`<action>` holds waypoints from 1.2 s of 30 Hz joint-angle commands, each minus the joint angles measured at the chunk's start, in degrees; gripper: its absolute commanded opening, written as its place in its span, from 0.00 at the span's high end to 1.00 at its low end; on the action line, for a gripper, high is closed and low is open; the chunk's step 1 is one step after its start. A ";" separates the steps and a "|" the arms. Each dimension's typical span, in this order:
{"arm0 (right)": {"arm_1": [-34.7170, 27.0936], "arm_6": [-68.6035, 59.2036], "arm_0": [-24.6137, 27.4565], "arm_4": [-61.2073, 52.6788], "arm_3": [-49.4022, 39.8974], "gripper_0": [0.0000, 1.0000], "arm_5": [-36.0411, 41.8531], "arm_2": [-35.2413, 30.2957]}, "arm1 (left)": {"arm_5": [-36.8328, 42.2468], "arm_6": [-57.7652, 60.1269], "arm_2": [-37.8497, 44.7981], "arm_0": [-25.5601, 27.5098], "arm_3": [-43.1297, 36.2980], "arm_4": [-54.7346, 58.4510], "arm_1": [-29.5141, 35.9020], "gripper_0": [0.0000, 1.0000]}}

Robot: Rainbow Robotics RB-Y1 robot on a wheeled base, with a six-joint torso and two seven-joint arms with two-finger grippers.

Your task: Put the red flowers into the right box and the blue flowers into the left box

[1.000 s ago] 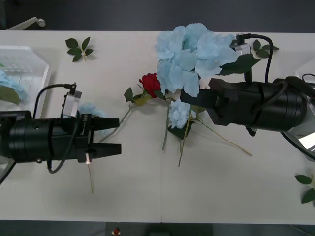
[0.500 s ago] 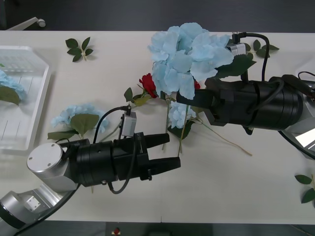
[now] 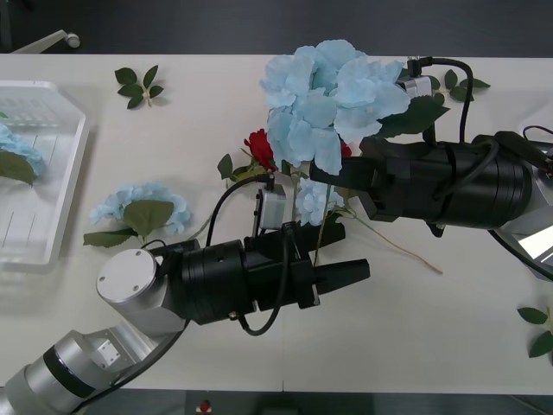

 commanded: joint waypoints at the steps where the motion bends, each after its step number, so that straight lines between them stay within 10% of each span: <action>1: 1.46 2.54 -1.27 -0.67 -0.64 1.00 0.16 -0.36 | -1.13 1.59 0.17 -0.65 -1.37 -0.02 -0.27 1.00; 16: 1.46 2.10 -1.27 -1.46 -0.73 1.00 0.16 -0.27 | -2.36 1.59 0.17 -0.57 -1.37 0.42 0.78 1.00; 17: 1.46 2.10 -1.27 -1.72 -0.64 0.97 0.33 -0.27 | -2.45 1.59 0.17 -0.57 -1.37 0.60 0.78 1.00; 19: 1.46 2.01 -1.18 -2.25 -0.73 0.48 0.33 -0.36 | -2.45 1.59 0.26 -0.57 -1.37 0.78 0.96 1.00; 21: 1.46 1.92 -1.18 -2.34 -0.64 0.48 0.33 -0.36 | -2.45 1.59 0.35 -0.48 -1.37 0.95 1.14 1.00; 22: 1.46 2.01 -1.27 -2.34 -0.64 0.00 0.33 -0.36 | -2.45 1.59 0.61 -0.57 -1.37 1.30 1.58 1.00; 36: 0.06 0.17 -1.18 -2.60 -0.64 0.00 -1.42 -0.36 | 5.73 1.59 13.62 -0.83 -1.19 4.29 11.16 1.00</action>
